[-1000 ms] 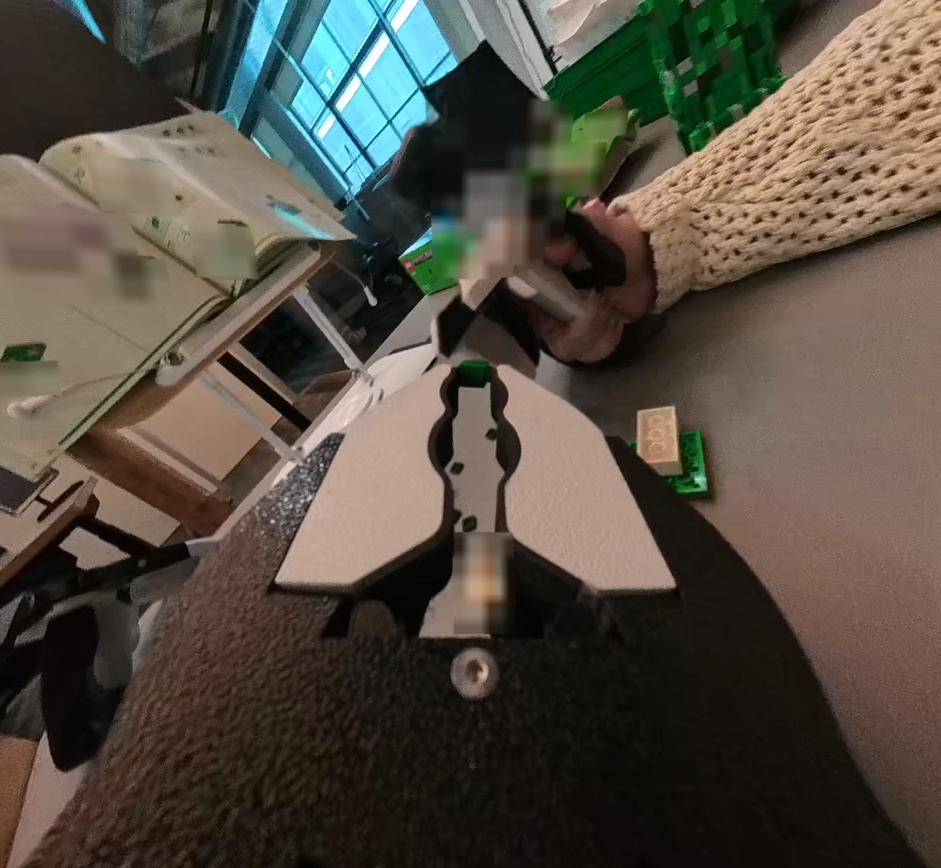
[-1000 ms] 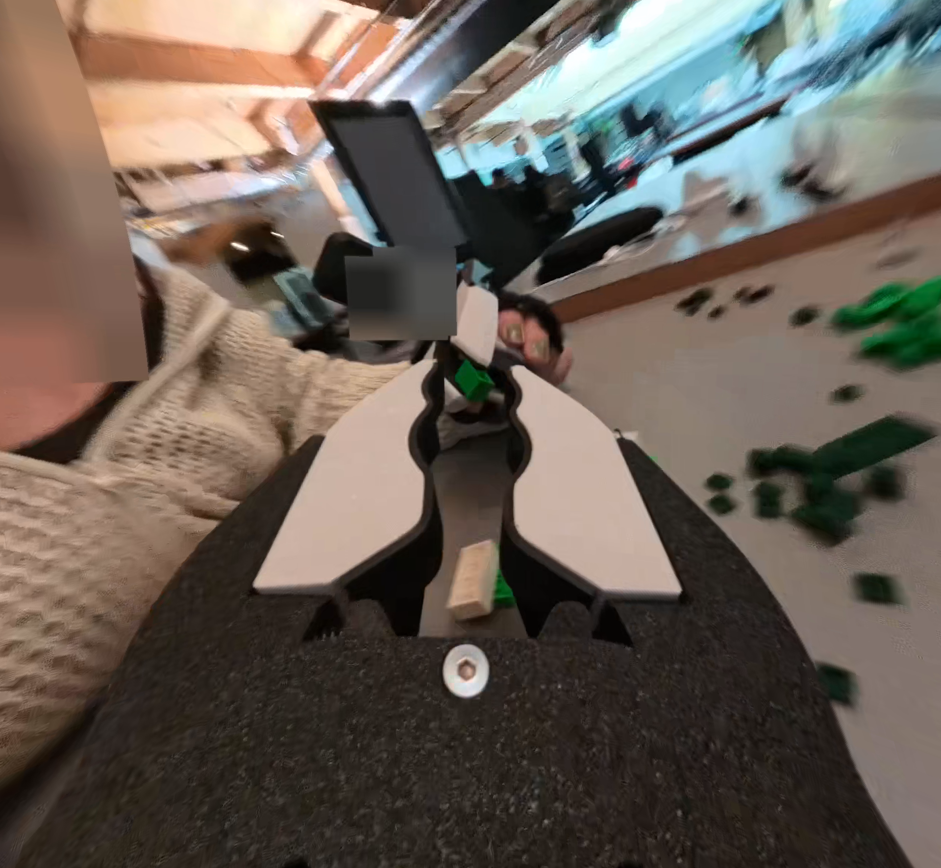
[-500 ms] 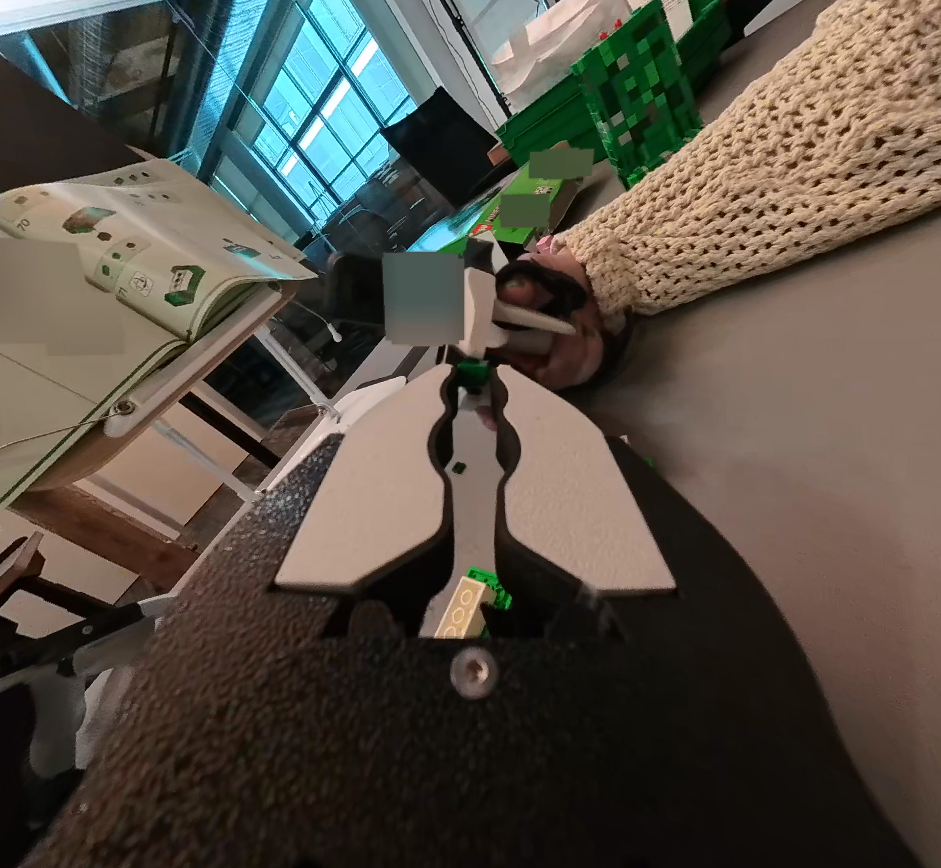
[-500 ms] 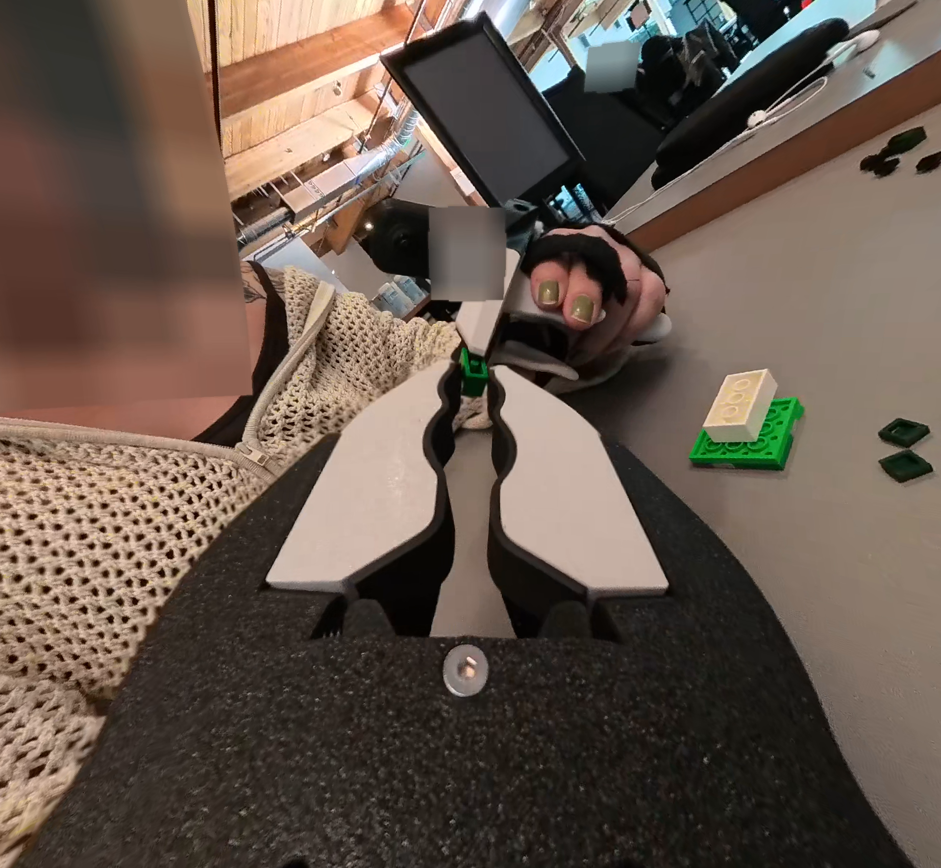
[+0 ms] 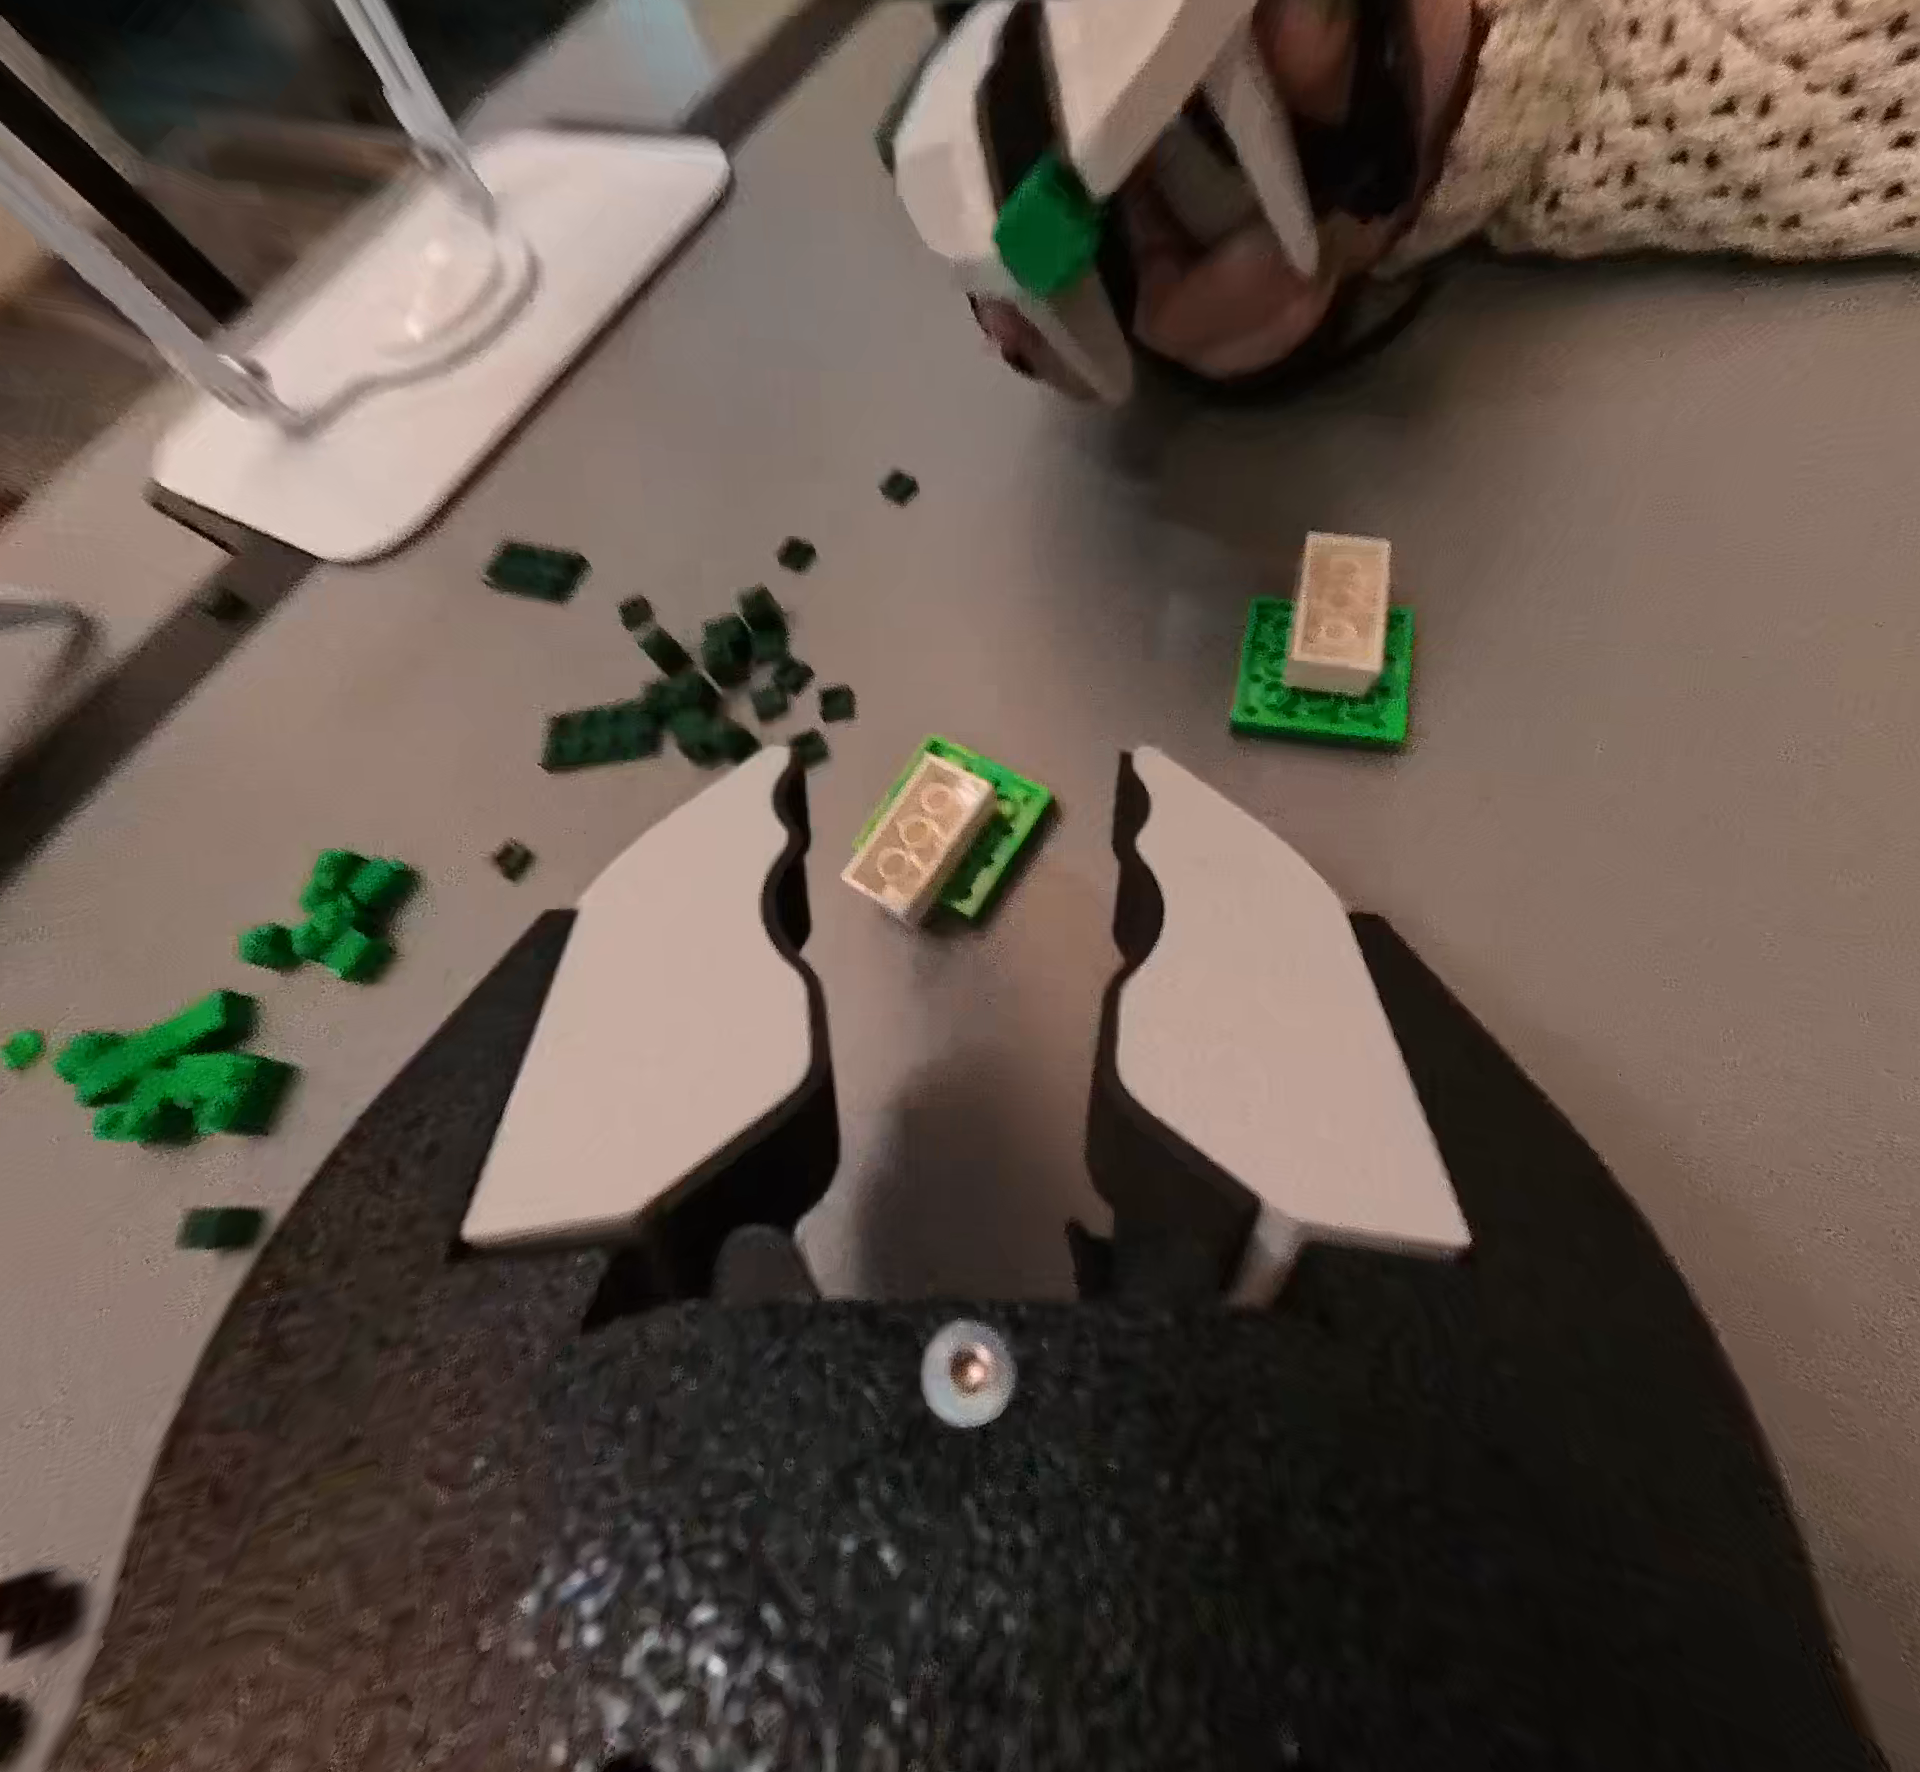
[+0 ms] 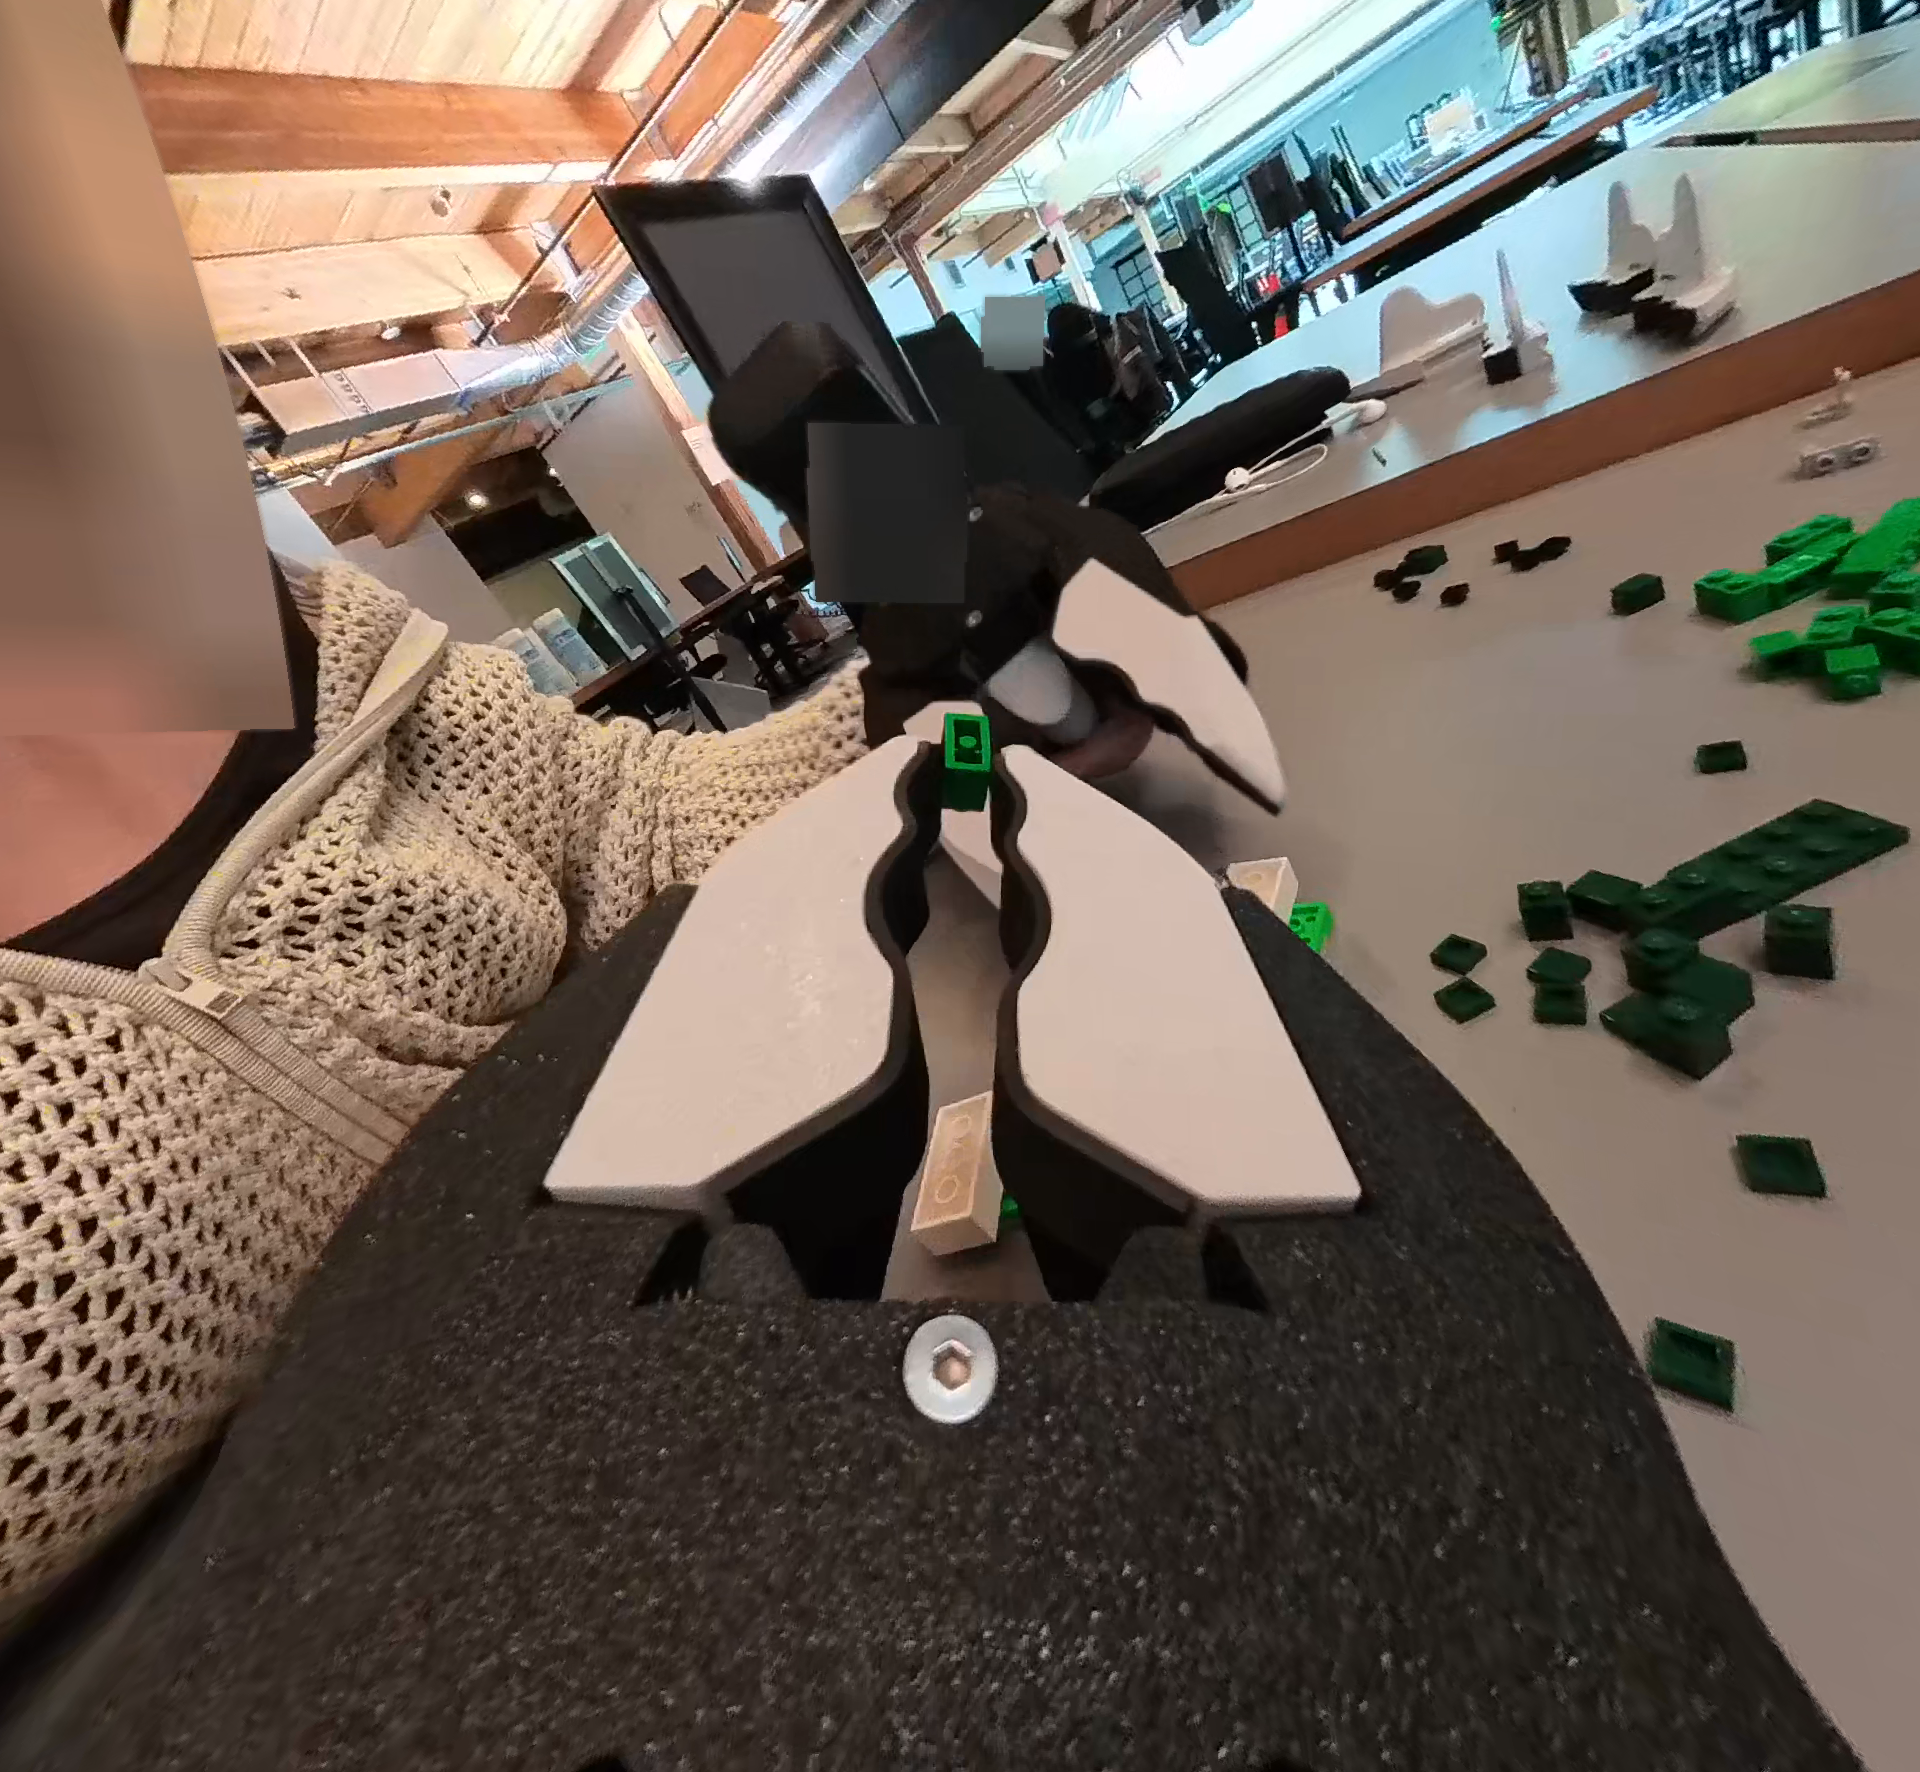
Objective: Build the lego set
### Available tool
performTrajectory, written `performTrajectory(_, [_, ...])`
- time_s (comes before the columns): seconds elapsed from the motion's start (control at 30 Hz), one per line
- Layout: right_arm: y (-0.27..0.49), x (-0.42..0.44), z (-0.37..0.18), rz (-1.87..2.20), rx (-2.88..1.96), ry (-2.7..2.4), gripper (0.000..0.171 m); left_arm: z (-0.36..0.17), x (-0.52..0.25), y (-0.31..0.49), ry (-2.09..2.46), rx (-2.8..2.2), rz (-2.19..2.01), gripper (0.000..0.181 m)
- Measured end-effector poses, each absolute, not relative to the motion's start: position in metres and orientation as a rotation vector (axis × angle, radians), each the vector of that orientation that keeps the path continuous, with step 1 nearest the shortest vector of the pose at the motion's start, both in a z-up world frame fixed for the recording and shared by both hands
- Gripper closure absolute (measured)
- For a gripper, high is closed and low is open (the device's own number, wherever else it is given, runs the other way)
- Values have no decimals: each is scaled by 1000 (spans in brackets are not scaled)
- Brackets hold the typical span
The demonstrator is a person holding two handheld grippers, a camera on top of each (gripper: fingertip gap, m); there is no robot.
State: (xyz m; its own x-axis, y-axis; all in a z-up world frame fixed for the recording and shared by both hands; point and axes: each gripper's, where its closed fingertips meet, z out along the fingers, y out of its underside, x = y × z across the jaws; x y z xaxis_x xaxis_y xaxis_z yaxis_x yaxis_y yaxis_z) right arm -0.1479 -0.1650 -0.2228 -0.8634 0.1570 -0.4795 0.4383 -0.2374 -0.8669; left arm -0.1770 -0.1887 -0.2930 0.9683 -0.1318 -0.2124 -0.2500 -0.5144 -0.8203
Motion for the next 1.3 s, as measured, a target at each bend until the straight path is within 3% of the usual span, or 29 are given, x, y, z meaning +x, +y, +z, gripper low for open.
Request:
performTrajectory(0.3, [-164,-150,-221,-2274,718,1858,163,-308,-181,-194,170,-2240,81,113])
performTrajectory(0.43, [-166,-149,-223,-2259,711,1885,163,-312,-178,-198,179,-2304,79,116])
performTrajectory(0.63, [-164,-150,-221,-2269,720,1862,163,-305,-172,-205,245,-2275,40,148])
performTrajectory(0.9, [-164,-150,-220,-2292,713,1881,163,-311,-182,-202,194,-2277,89,131])
performTrajectory(1.3, [-163,-151,-220,-2294,712,1881,163,-319,-184,-196,198,-2273,125,143])
